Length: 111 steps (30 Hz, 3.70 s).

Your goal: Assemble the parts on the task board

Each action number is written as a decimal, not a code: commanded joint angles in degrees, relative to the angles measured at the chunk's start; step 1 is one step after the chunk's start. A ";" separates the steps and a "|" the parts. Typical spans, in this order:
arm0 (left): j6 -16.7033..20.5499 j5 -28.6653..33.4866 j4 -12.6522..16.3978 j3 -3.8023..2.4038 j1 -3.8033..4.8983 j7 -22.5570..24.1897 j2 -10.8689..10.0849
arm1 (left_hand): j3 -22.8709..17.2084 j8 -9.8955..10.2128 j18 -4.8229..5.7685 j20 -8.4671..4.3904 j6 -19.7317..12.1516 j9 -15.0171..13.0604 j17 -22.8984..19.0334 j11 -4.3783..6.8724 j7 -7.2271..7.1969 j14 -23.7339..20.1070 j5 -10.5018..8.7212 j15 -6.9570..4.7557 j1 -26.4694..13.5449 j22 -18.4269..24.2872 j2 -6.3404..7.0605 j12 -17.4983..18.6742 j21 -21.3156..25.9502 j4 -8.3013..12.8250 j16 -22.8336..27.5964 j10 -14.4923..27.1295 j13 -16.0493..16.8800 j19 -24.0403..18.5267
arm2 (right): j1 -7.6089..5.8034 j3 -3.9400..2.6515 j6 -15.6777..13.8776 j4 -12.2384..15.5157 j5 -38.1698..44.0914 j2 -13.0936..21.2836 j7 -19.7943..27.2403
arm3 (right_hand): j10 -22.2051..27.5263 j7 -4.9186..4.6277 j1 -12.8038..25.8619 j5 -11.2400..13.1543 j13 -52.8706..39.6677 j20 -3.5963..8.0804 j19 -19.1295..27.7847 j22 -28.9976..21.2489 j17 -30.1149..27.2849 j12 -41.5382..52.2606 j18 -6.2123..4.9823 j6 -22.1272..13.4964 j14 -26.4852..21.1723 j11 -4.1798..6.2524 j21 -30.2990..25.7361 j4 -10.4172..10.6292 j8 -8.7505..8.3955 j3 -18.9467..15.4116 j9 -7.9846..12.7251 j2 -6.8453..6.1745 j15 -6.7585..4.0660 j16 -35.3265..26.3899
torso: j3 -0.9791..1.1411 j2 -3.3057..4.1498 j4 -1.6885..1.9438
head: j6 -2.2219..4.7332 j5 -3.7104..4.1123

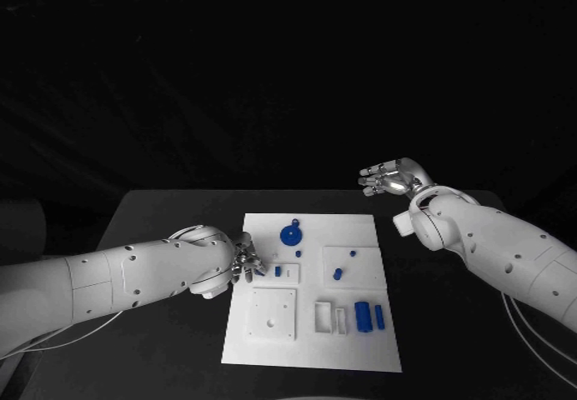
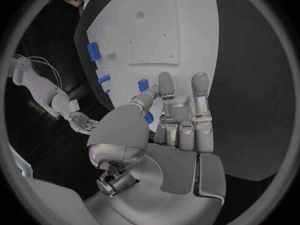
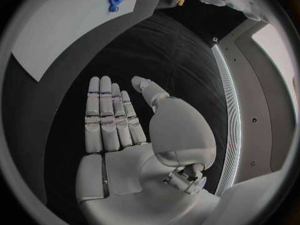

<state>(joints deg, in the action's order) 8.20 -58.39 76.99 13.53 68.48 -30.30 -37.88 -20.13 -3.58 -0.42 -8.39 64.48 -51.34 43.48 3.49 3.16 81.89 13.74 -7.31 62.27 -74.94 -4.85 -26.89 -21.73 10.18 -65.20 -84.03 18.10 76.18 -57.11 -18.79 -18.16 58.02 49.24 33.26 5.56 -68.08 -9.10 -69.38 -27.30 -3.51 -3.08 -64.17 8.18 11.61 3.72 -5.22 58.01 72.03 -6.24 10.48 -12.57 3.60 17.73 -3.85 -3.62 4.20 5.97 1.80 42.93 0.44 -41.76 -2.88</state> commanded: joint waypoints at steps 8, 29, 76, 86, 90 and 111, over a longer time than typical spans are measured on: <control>-0.52 -0.67 -0.08 0.20 -0.33 -0.16 0.04 | -0.22 -0.30 -0.59 0.02 4.12 -14.85 0.00 0.39 -3.90 0.21 -0.17 -0.06 0.13 -0.98 -0.54 -0.12 -0.29 0.58 -0.27 -2.74 0.04 -0.23 | 0.05 -0.03 0.59 0.01 -0.21 0.04 0.07 | 0.37 0.12 0.28 -0.17 0.09 -0.03 0.18 -0.05 -0.08 -0.19 0.32 -0.39 -0.38 -0.03 0.27 -0.40 -0.02 0.00 0.01 0.07 -0.05 -0.22 | 0.05 -0.01 -0.05 | -0.09 -0.13; -5.32 -0.13 0.12 0.21 -0.44 -1.25 0.18 | 0.74 -0.48 -0.59 0.19 5.47 -14.51 1.36 0.35 -4.20 0.37 -0.37 0.05 -0.04 -0.98 -0.12 -1.00 -0.41 -0.07 -1.23 -2.78 0.22 -0.38 | 0.17 -0.03 0.76 0.00 -0.25 0.10 0.08 | 0.37 0.12 0.28 -0.17 0.09 -0.03 0.18 -0.05 -0.08 -0.19 0.32 -0.39 -0.38 -0.03 0.27 -0.40 -0.02 0.00 0.01 0.07 -0.05 -0.22 | -0.02 0.00 -0.05 | -0.26 -0.03; -7.46 -0.69 -2.37 0.18 -0.51 -2.21 2.55 | 0.72 -0.39 -0.74 0.32 5.27 -15.49 1.27 0.28 -4.16 0.30 -0.79 0.13 0.09 -0.97 -0.29 -1.14 -0.58 -0.45 -1.17 -2.77 -0.05 -0.52 | 0.45 -0.03 1.21 -0.23 -0.38 -0.19 0.16 | 0.42 0.10 0.32 -0.20 0.08 -0.06 0.16 -0.51 -0.11 -0.19 0.32 -0.44 -0.47 -0.05 0.34 -0.42 -0.02 -0.03 0.01 0.15 -0.02 -0.18 | -0.01 0.02 -0.03 | -0.25 0.31; -6.90 -0.68 -3.25 0.18 -0.54 -1.87 3.32 | 4.35 -0.27 -0.42 0.07 4.75 -13.29 -0.07 0.34 -4.36 0.12 -5.17 -0.07 -0.63 -0.85 1.85 -0.44 -0.27 -3.97 -0.11 -2.73 -0.23 -0.52 | 0.45 -0.03 1.34 -0.29 -0.38 -0.18 0.15 | 0.49 0.08 0.28 -0.20 0.09 -0.08 0.20 -0.68 -0.13 -0.19 0.32 -0.49 -0.52 -0.07 0.38 -0.47 -0.02 -0.08 0.01 0.13 0.00 -0.19 | 0.00 0.02 -0.07 | -0.22 0.46; -6.55 -0.75 -3.66 0.18 -0.57 -1.80 3.49 | 6.07 -0.25 -0.20 -0.14 4.44 -12.53 -0.87 0.40 -4.37 -0.05 -5.45 -0.23 -2.13 -0.80 3.07 0.06 -0.03 -5.61 0.48 -2.70 -0.27 -0.49 | 0.45 -0.03 1.50 -0.32 -0.39 -0.16 0.13 | 0.51 0.07 0.38 -0.23 0.08 -0.11 0.24 -0.74 -0.13 -0.18 0.33 -0.53 -0.56 -0.09 0.36 -0.42 -0.01 -0.15 0.01 0.11 0.03 -0.20 | 0.01 -0.02 -0.03 | -0.32 0.76; -7.60 -0.87 -4.27 0.17 -0.58 -2.01 3.28 | 7.62 -0.36 -0.01 -0.21 4.72 -11.22 -1.09 0.40 -4.36 -0.10 -5.65 -0.26 -1.84 -0.88 4.77 0.29 0.49 -6.79 0.56 -2.70 -0.08 -0.38 | 0.54 -0.03 2.00 -0.33 -0.45 0.10 0.10 | 0.59 0.06 0.47 -0.32 0.09 -0.16 0.20 -0.93 -0.12 -0.19 0.33 -0.64 -0.62 -0.11 0.24 -0.33 -0.01 -0.44 0.01 0.06 0.04 -0.19 | -0.02 0.00 0.00 | -0.04 0.80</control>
<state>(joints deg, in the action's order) 2.79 -59.48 72.72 13.36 68.44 -32.06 -34.63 -12.74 -3.73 -0.43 -8.39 69.32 -62.46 42.46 3.98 -1.19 81.54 8.37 -7.44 60.44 -74.92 -0.44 -26.89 -21.49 3.39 -64.78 -83.92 17.97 75.75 -56.60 -18.78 -16.82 57.70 48.99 33.33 5.51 -67.88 -9.08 -69.37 -27.30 -3.51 -3.07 -64.18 7.29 11.57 3.72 -5.21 57.63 71.84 -6.44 10.47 -12.73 3.60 17.57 -3.85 -3.62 4.39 5.97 1.79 42.92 0.40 -41.76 -2.07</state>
